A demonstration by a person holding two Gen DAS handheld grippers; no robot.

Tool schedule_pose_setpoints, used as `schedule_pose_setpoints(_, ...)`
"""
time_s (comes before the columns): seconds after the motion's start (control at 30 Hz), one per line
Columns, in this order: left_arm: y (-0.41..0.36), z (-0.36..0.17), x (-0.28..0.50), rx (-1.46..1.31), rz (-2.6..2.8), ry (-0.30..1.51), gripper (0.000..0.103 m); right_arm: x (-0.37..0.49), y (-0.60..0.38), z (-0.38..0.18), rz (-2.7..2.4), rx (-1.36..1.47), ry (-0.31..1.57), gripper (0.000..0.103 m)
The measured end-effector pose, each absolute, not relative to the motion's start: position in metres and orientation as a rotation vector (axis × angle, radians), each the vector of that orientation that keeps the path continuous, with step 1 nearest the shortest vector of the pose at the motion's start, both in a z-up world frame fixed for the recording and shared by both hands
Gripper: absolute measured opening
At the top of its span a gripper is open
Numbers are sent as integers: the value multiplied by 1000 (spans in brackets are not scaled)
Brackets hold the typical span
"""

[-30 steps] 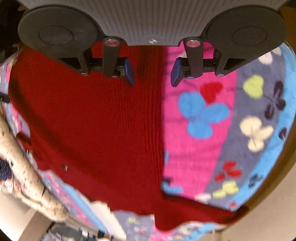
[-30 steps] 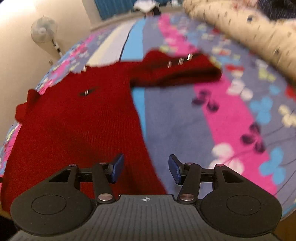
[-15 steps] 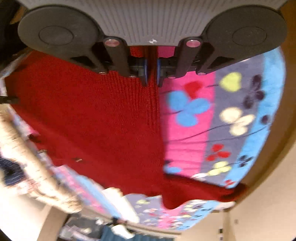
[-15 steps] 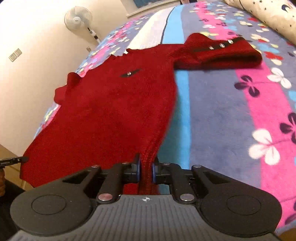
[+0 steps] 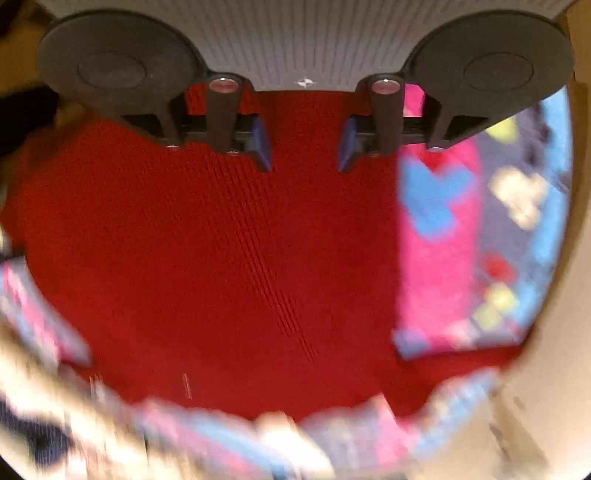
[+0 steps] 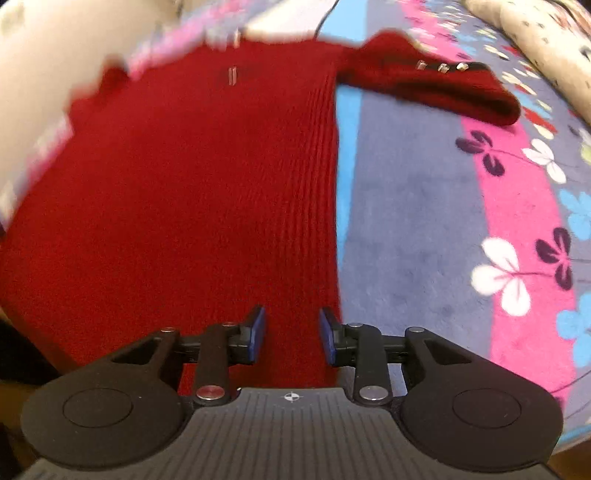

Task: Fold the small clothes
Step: 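Lift the gripped sweater side with the right gripper, raising the studded sleeve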

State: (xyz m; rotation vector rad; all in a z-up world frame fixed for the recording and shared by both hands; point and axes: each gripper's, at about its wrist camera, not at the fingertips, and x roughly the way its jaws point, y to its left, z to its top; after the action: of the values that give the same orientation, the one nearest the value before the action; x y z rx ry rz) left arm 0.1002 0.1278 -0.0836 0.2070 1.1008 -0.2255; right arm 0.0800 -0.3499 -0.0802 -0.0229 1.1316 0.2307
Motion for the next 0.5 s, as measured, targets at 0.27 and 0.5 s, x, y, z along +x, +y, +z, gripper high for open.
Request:
schedule_pose_setpoints(0.27,98,-61,95,258,-246,897,51,87,-381,-14,73,45,854,33)
schedule_pose_setpoints(0.5,63,-29,107,242,-303,731,51,136,-396,-6,3,70,679,27)
